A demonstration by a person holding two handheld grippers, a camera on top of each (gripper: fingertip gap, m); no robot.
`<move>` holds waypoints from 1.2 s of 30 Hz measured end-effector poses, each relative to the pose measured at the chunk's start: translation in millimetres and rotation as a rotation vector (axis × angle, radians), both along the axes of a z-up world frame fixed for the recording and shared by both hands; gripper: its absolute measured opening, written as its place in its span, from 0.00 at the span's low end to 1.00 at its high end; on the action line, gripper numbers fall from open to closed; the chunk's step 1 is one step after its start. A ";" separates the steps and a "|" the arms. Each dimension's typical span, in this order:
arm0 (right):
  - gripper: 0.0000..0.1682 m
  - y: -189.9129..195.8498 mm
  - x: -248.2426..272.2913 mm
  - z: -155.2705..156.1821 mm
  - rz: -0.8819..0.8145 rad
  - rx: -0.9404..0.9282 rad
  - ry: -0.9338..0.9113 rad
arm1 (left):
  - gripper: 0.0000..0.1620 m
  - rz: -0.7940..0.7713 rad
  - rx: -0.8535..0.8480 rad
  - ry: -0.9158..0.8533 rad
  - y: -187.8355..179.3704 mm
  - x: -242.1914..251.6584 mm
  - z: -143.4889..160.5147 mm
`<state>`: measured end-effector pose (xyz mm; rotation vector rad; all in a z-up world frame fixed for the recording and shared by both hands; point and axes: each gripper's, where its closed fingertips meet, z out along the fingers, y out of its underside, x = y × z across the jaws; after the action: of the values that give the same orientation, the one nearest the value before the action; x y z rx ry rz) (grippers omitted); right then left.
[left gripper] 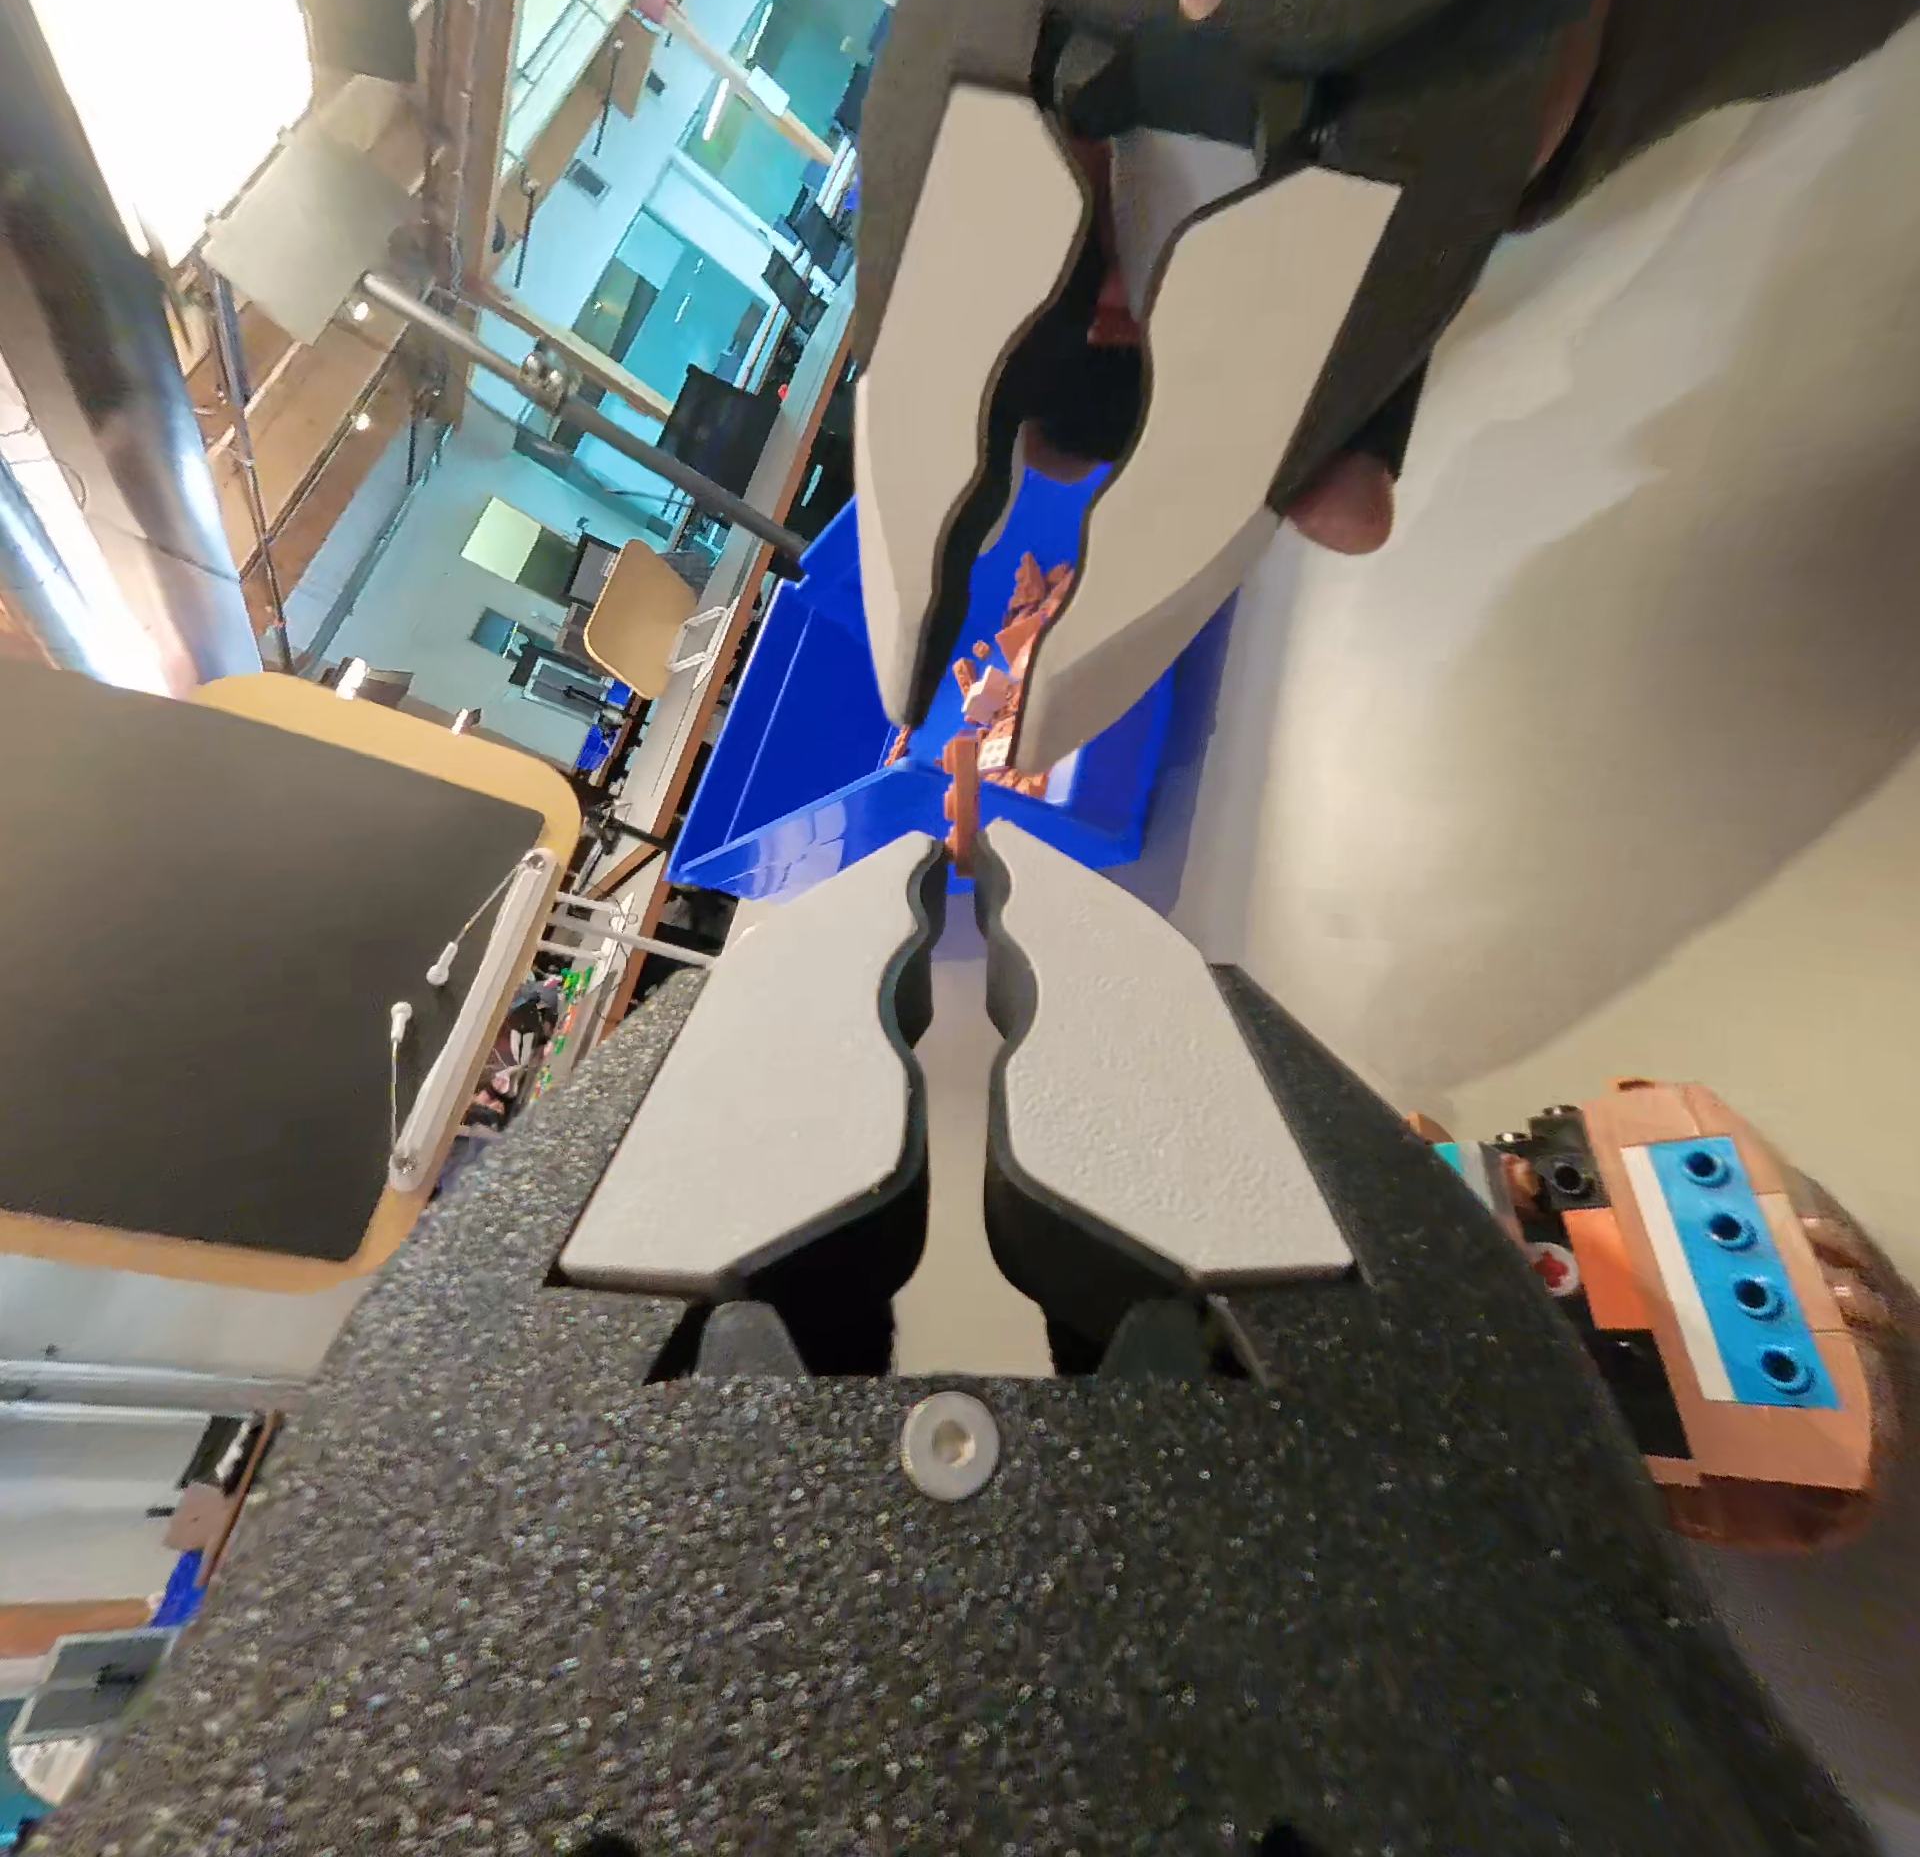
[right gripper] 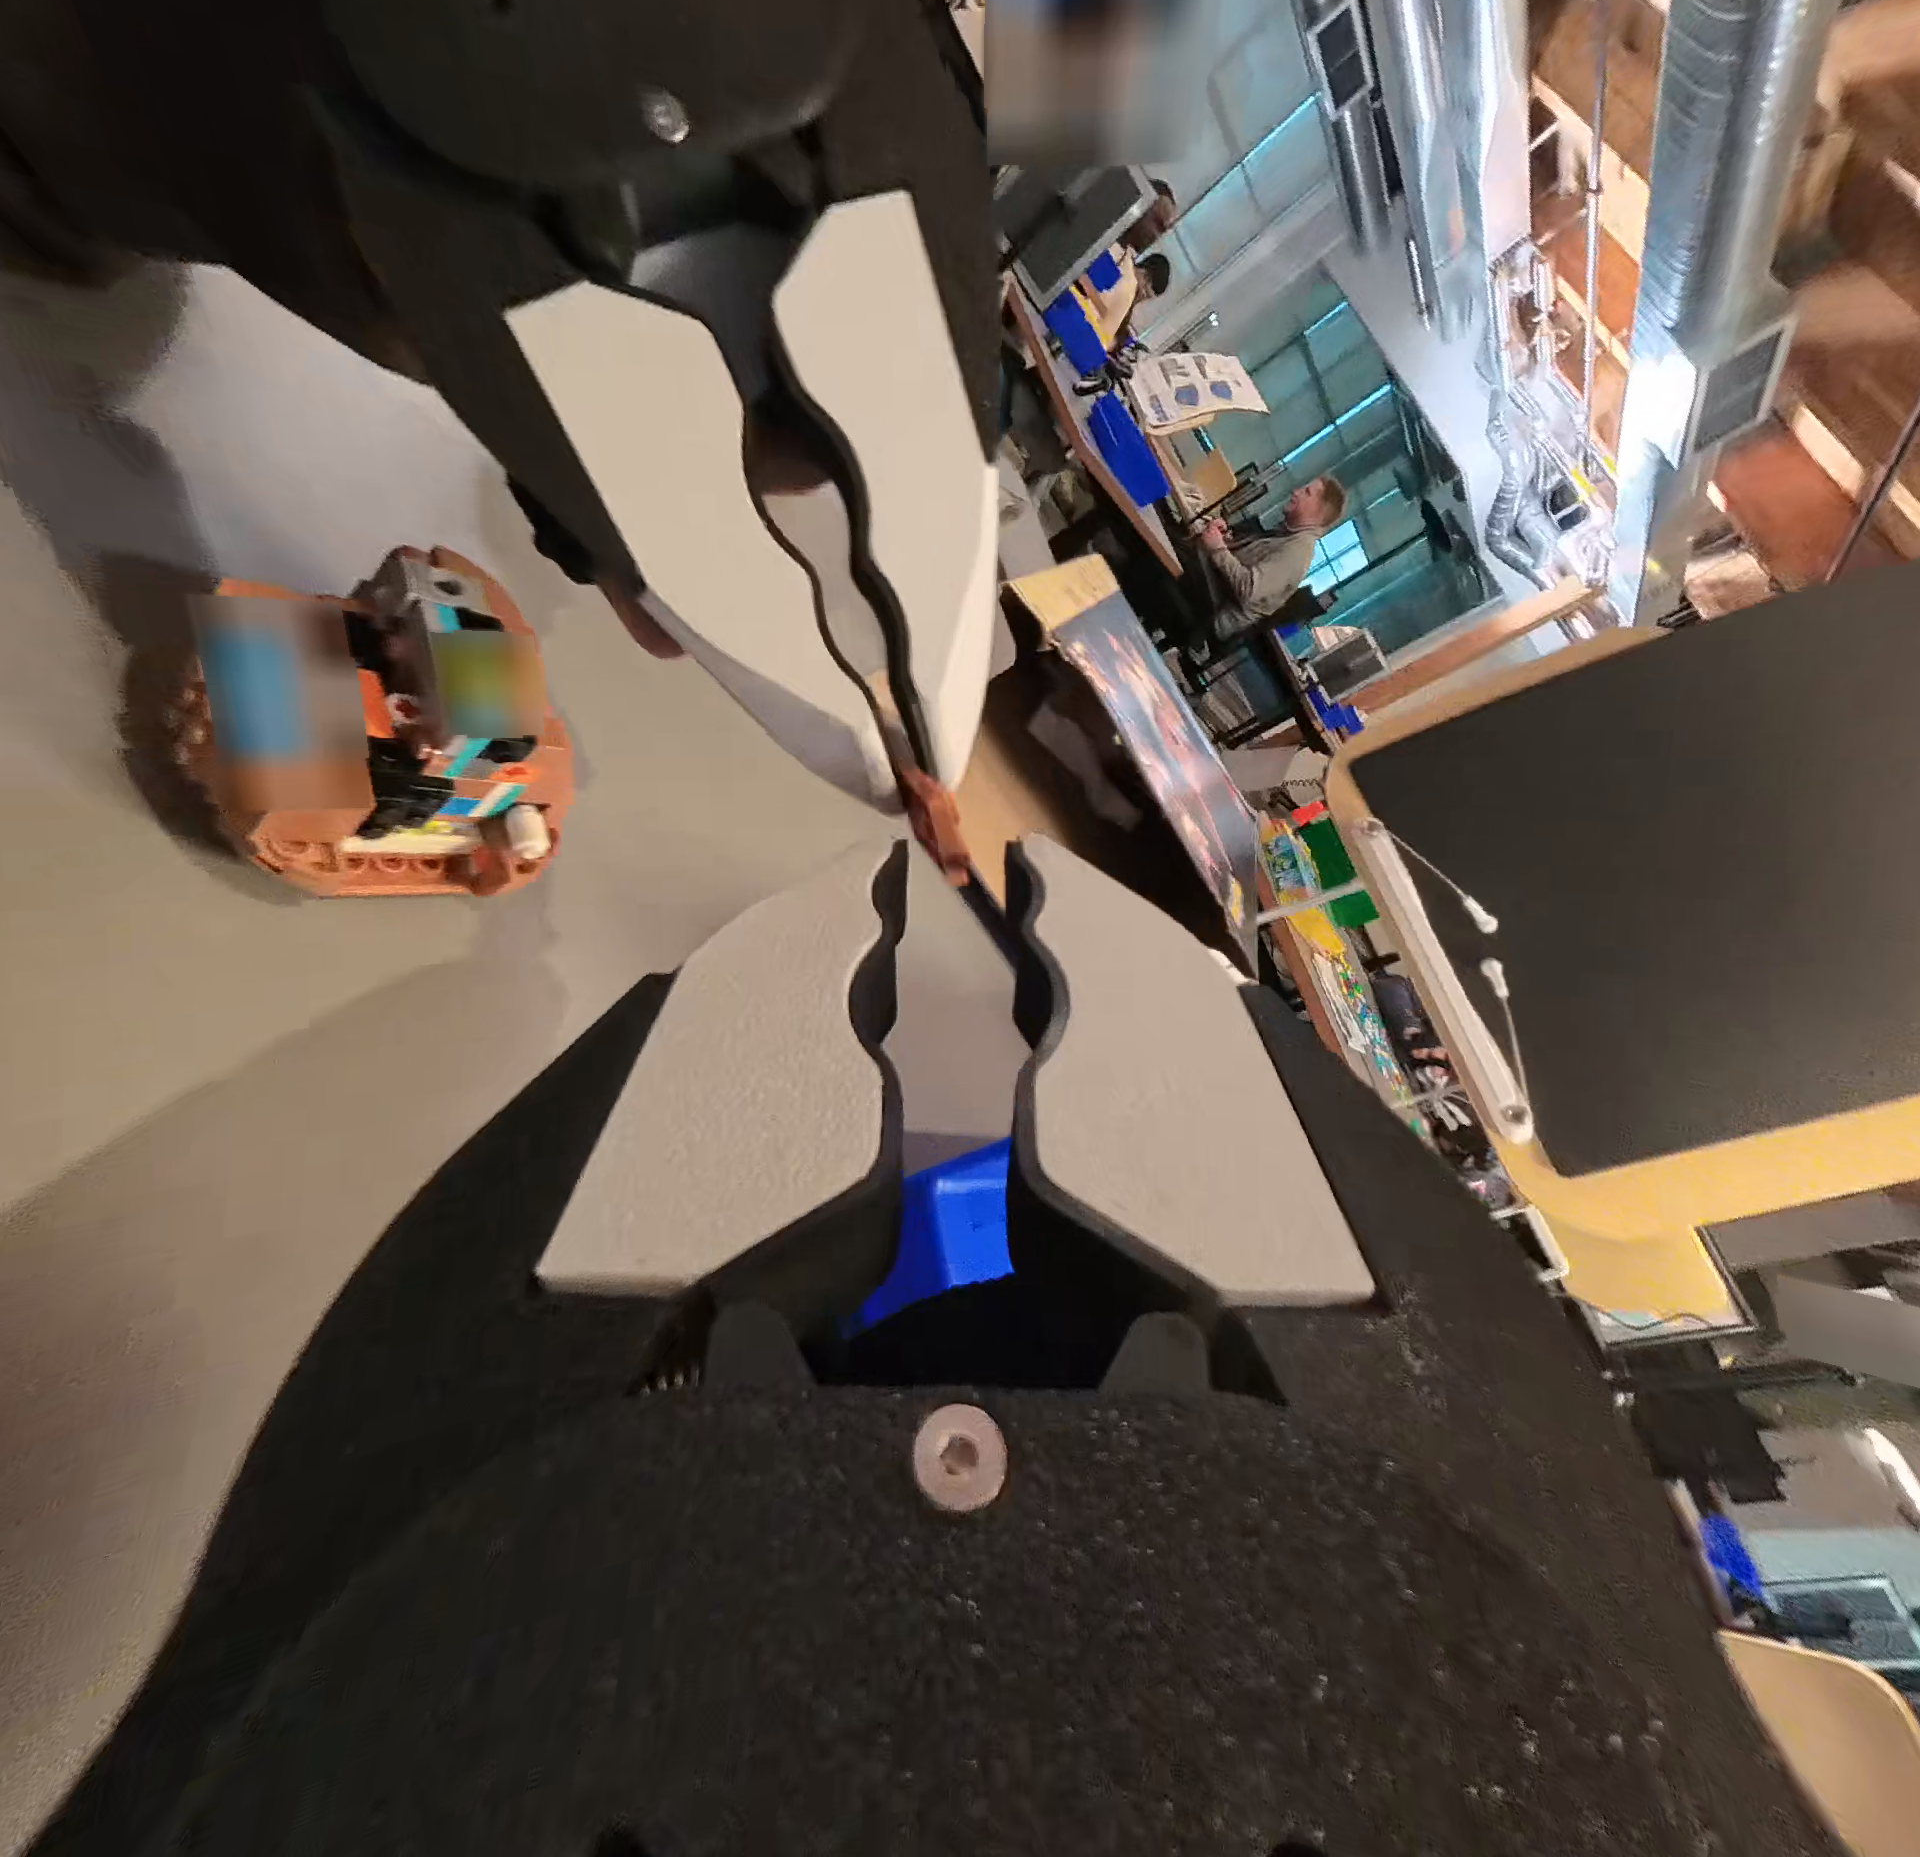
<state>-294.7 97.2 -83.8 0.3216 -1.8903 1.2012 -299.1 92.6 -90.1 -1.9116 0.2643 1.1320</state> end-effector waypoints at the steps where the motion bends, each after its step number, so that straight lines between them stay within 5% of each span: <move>1: 0.08 -2.5 1.4 -3.5 0.003 0.020 0.013 | 0.03 -0.017 -0.015 0.009 2.7 2.9 -2.2; 6: 0.02 0.8 -4.8 -2.8 -0.039 0.035 0.027 | 0.03 -0.002 0.009 0.044 3.8 0.9 1.3; 11: 0.04 64.7 -72.3 12.3 -0.447 -0.105 -0.090 | 0.03 0.071 0.138 -0.015 -11.6 -10.9 19.5; 13: 0.22 95.1 -97.3 -5.2 -0.624 -0.095 -0.221 | 0.03 0.083 0.187 -0.062 -16.4 -13.9 24.1; 15: 0.29 104.1 -103.7 -14.0 -0.666 -0.065 -0.246 | 0.03 0.097 0.218 -0.104 -20.3 -16.9 25.8; 20: 0.23 37.2 -52.6 -10.7 -0.311 0.001 -0.169 | 0.02 0.100 0.301 -0.197 -25.8 -20.7 29.8; 25: 0.21 -26.9 22.9 -56.5 0.065 0.205 -0.290 | 0.02 0.050 0.424 -0.319 -31.0 -20.1 38.3; 31: 0.23 -29.4 28.4 -98.8 0.069 0.359 -0.395 | 0.04 -0.088 0.401 -0.597 -29.3 -5.3 26.0; 36: 0.22 -33.4 45.6 -111.8 0.131 0.420 -0.441 | 0.08 -0.112 0.114 -0.747 -38.5 18.6 -9.2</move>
<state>-249.0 63.9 -195.6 0.4366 -2.5471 1.0055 -280.6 54.1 -99.3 -2.0431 -0.1061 0.2987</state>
